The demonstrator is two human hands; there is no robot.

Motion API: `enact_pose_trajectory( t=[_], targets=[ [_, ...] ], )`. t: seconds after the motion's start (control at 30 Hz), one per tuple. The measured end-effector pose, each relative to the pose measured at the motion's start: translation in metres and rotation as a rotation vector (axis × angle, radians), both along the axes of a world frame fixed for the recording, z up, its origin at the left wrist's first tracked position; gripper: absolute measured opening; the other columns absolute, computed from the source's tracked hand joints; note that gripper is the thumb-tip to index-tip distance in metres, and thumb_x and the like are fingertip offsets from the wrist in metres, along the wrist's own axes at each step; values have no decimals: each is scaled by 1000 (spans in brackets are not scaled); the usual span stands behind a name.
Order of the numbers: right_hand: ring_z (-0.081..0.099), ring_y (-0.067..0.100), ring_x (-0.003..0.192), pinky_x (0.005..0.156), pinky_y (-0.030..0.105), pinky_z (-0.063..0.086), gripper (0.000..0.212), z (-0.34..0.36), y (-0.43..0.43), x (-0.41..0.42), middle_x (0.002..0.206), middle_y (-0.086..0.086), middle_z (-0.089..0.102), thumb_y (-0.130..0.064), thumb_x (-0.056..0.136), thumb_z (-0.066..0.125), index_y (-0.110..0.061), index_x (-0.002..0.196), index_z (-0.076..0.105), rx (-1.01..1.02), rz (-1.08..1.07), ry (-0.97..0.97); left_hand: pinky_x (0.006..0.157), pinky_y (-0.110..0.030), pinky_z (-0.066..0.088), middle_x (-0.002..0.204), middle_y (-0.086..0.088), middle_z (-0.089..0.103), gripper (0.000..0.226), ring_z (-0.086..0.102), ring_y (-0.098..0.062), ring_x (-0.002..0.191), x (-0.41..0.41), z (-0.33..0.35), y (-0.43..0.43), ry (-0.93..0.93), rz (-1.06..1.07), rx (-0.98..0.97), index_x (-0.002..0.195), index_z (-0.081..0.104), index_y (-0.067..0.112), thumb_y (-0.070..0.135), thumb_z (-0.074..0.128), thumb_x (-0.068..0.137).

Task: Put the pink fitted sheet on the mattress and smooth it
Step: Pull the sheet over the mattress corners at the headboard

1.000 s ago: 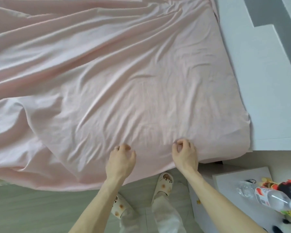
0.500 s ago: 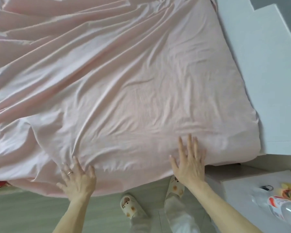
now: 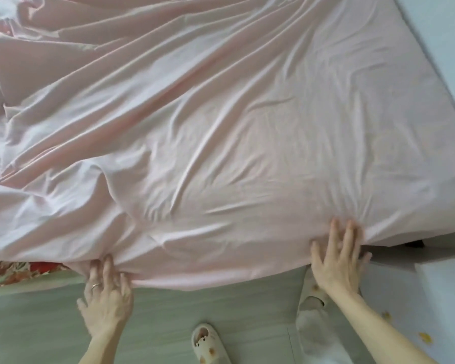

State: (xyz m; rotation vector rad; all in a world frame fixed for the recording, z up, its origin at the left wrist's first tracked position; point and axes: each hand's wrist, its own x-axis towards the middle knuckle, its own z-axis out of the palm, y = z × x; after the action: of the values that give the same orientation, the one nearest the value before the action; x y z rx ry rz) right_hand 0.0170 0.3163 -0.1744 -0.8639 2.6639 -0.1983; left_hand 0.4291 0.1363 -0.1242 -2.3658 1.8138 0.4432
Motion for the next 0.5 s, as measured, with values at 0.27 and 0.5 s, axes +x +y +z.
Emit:
enact_pose_trajectory(
  t=[0.27,0.5],
  targets=[
    [59,28,94,80,42,47,29,-72,-19,157,99,-1,59,-19,103,30,-17,123,52,-197,-1014,-944,94,-44,43,119,-9,57,39,60,-30,104,82,-73,16,780,895,360,137,44,14,32,43,102],
    [69,25,72,66,36,59,19,-74,-95,214,78,10,71,-16,102,45,-10,99,62,-538,-1219,-1297,101,-42,45,122,-5,62,32,59,-26,112,35,-90,2,1336,874,441,128,54,22,23,37,101]
  ],
)
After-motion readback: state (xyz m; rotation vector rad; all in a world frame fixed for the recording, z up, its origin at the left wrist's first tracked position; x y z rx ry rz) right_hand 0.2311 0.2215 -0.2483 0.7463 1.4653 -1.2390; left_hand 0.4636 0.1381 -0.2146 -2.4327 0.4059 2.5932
